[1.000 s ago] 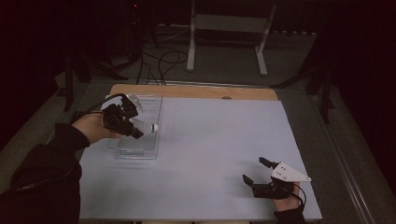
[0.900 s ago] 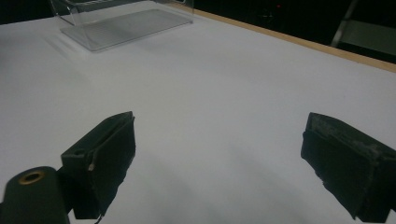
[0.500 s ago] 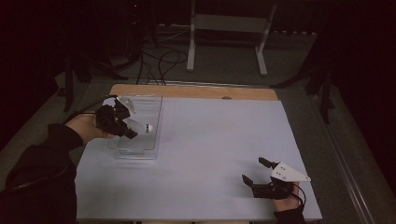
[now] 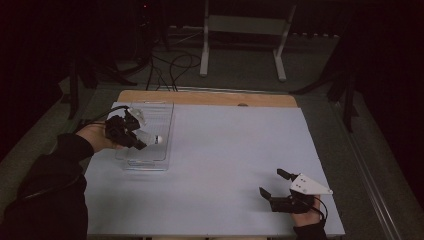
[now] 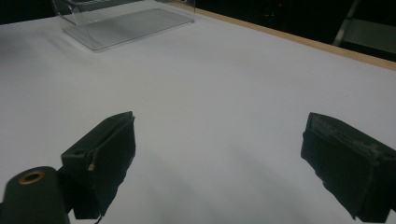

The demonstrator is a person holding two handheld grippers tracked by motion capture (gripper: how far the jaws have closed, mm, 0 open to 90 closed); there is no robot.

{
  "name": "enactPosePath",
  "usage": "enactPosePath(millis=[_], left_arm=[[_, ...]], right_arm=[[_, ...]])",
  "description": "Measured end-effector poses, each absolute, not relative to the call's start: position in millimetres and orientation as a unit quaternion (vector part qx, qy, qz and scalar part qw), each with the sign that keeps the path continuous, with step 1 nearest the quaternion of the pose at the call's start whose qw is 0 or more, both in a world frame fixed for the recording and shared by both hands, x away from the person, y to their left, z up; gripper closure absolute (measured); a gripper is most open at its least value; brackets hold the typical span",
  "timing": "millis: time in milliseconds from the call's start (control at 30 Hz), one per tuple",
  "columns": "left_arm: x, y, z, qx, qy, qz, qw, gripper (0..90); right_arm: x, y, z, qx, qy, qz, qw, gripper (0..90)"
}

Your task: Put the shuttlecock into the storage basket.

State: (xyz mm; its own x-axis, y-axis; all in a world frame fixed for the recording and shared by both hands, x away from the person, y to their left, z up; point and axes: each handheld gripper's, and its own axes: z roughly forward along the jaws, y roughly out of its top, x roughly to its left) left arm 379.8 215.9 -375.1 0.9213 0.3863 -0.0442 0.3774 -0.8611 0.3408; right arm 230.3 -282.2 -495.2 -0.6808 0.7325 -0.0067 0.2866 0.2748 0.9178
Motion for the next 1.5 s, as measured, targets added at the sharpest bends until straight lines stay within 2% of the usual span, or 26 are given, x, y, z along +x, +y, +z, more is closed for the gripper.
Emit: enactPosePath(millis=[167,833,1500], left_arm=[[381.5,216.5,-382.5,0.967,0.178,0.030,0.178,89.9],[387.6,213.0,-410.5,0.975,0.162,0.021,0.152,89.8],[387.2,210.9,-421.2,0.975,0.156,0.000,0.158,89.4]], right_arm=[[230.6,-281.8,-495.7,0.333,0.767,0.503,0.220,10.3],[230.5,-282.4,-495.4,0.333,0.767,0.502,0.219,10.3],[230.9,-282.6,-495.9,0.335,0.768,0.499,0.220,10.3]])
